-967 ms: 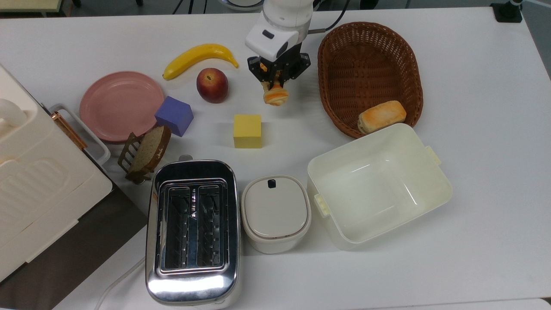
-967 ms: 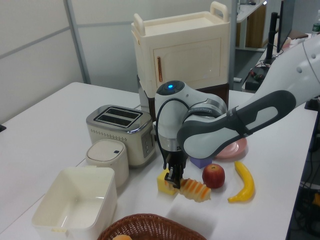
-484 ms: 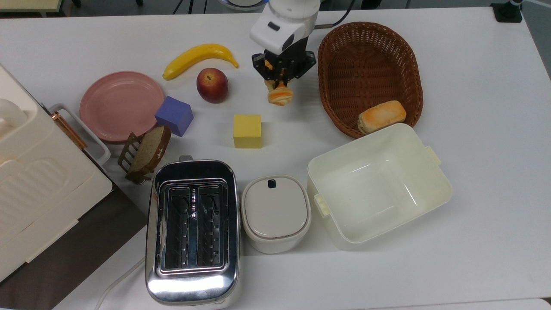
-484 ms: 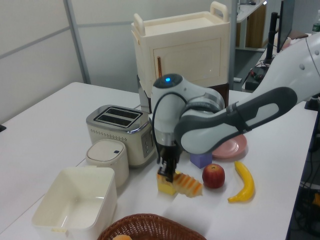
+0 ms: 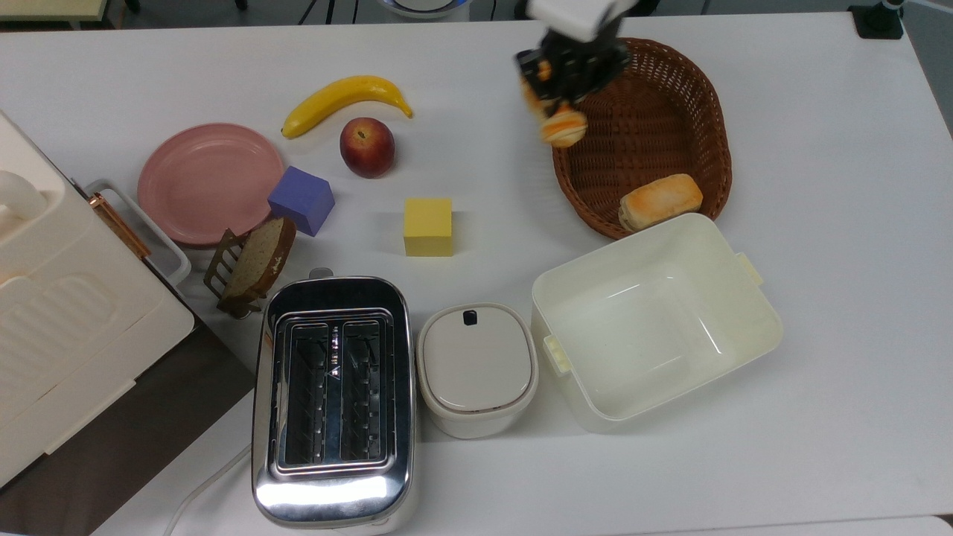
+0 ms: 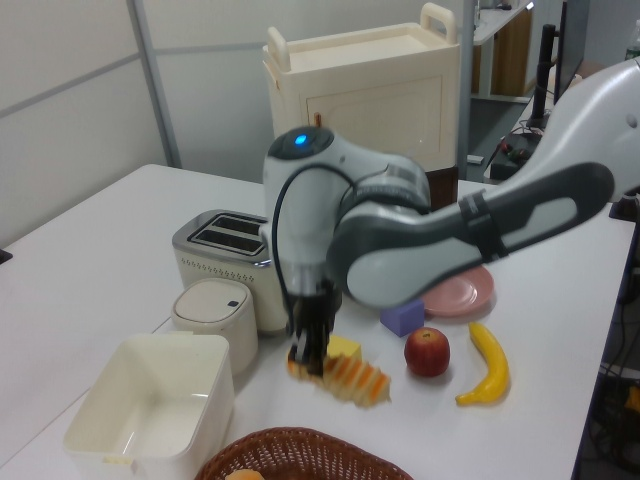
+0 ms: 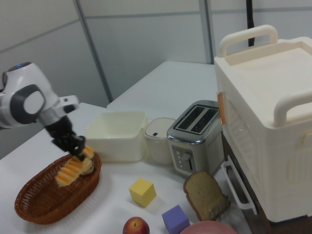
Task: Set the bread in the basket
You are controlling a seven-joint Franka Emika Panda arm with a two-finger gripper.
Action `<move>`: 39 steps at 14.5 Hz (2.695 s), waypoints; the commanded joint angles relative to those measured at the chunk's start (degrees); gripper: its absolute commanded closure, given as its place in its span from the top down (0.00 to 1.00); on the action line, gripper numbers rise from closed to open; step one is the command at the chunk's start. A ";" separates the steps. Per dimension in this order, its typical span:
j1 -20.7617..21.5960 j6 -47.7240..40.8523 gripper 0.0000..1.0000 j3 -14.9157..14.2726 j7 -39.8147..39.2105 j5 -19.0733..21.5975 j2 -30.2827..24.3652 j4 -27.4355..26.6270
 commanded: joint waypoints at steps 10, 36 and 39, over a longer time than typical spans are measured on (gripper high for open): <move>5.60 -6.03 0.15 6.12 2.83 -1.38 2.75 -0.54; -14.26 -17.72 1.00 -11.35 -1.25 4.90 -4.36 13.69; -13.56 -20.53 1.00 -15.15 -3.94 10.04 -4.19 16.25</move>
